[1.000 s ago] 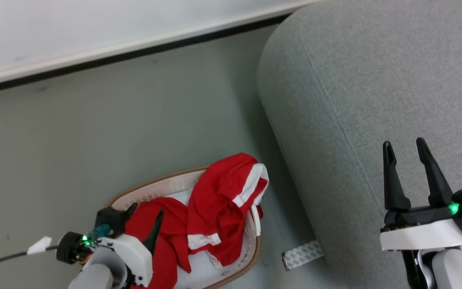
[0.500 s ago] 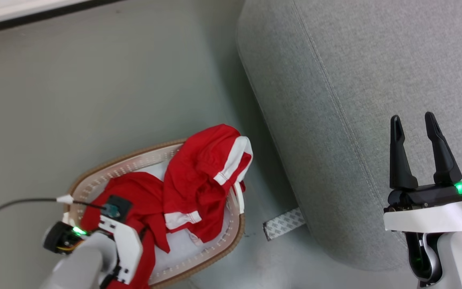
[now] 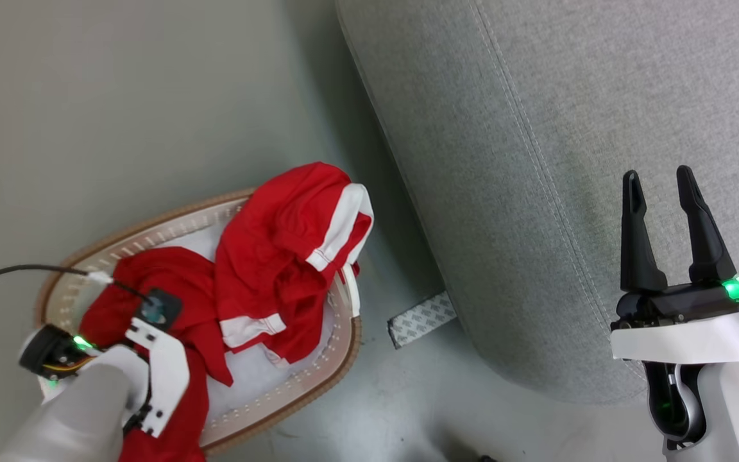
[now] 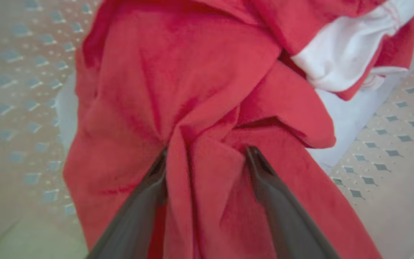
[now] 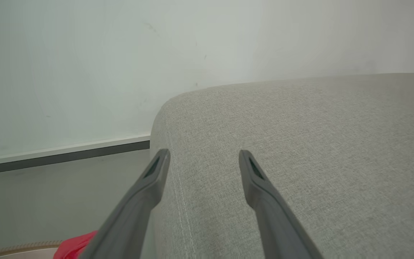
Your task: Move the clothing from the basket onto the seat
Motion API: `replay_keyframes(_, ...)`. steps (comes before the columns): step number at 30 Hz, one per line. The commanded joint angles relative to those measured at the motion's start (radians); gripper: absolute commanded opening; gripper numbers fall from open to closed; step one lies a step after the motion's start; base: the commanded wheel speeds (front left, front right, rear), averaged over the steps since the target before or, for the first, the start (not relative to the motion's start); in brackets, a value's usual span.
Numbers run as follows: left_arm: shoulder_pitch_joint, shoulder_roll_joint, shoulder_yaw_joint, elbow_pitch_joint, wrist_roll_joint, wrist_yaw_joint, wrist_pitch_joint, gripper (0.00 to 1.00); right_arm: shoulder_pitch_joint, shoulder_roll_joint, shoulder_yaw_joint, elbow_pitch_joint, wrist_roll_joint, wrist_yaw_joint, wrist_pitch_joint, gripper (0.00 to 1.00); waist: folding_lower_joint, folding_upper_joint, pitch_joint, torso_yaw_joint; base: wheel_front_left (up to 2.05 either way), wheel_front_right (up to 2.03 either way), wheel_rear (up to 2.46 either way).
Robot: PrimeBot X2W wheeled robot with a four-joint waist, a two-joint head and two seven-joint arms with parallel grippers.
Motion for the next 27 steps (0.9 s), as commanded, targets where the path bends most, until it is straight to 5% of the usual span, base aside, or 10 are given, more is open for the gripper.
replay_keyframes(1, -0.008, 0.004, -0.023, -0.003, -0.019, 0.001, 0.014, 1.0, -0.02, -0.001, 0.0, -0.005, 0.006, -0.002, 0.001, 1.0, -0.0001, 0.0, 0.017, -0.01, 0.0, 0.0, 0.0)
replay_keyframes(2, -0.009, 0.003, -0.041, -0.008, -0.025, 0.001, 0.023, 1.0, -0.02, -0.001, -0.001, -0.006, 0.008, -0.002, 0.001, 1.0, -0.0001, 0.0, 0.021, -0.01, 0.0, 0.0, 0.0)
replay_keyframes(3, -0.01, 0.002, -0.057, -0.012, -0.033, 0.001, 0.03, 0.78, -0.019, 0.0, -0.002, -0.007, 0.008, -0.002, 0.001, 1.0, -0.0001, 0.0, 0.025, -0.009, 0.0, 0.0, 0.0)
replay_keyframes(5, -0.014, 0.003, -0.085, -0.022, -0.052, 0.001, 0.039, 0.0, -0.018, -0.001, -0.004, -0.01, 0.009, -0.002, 0.001, 1.0, -0.0001, 0.0, 0.03, -0.008, 0.0, 0.0, 0.0)
replay_keyframes(17, -0.013, 0.0, -0.172, -0.03, -0.174, 0.001, -0.009, 0.0, -0.015, -0.001, -0.001, 0.004, 0.001, -0.002, 0.001, 1.0, -0.0001, 0.0, -0.024, 0.003, 0.0, 0.0, 0.0)
replay_keyframes(27, 0.046, -0.074, -0.221, -0.061, -0.247, 0.001, -0.169, 0.0, 0.028, -0.001, -0.016, 0.038, -0.058, -0.002, 0.001, 1.0, -0.0001, 0.0, -0.215, 0.114, 0.0, 0.0, 0.0)
